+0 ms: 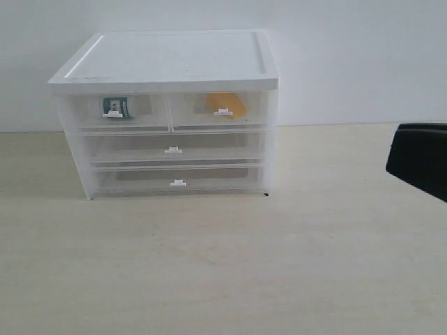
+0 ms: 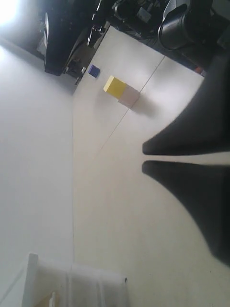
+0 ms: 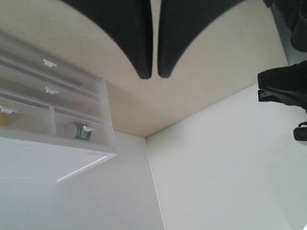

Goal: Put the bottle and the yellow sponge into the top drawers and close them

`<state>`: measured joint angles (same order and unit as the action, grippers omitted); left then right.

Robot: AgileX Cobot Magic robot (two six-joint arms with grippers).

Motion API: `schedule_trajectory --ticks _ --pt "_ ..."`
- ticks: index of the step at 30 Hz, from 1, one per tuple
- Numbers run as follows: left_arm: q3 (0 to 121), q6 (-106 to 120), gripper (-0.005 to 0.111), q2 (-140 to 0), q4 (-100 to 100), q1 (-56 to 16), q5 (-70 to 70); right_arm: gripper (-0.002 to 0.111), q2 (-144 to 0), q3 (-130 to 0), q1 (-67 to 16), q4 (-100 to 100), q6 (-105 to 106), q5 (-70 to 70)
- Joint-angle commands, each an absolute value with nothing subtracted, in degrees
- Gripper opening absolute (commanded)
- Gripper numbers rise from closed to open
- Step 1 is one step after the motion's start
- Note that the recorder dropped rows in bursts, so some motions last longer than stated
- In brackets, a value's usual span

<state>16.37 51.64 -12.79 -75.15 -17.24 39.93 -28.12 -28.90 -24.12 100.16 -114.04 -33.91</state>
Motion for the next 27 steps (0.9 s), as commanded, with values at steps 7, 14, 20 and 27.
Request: schedule_trajectory --ticks 7,14,20,27 --pt "16.13 53.75 0.004 -12.28 -75.52 -17.20 38.66 0.000 -27.86 -28.66 -23.90 99.95 -113.67 -34.08" --pt "13.44 67.01 0.004 -0.69 -76.04 -12.52 15.78 0.000 -27.86 -28.66 -23.90 99.95 -113.69 -34.38" --pt "12.59 67.01 0.004 0.00 -73.44 -6.60 11.21 0.000 -27.86 -28.66 -23.90 99.95 -113.69 -35.33" --pt "10.89 66.41 0.004 0.00 -63.27 -3.44 19.26 0.000 -27.86 -28.66 -23.90 99.95 -113.69 -35.52"
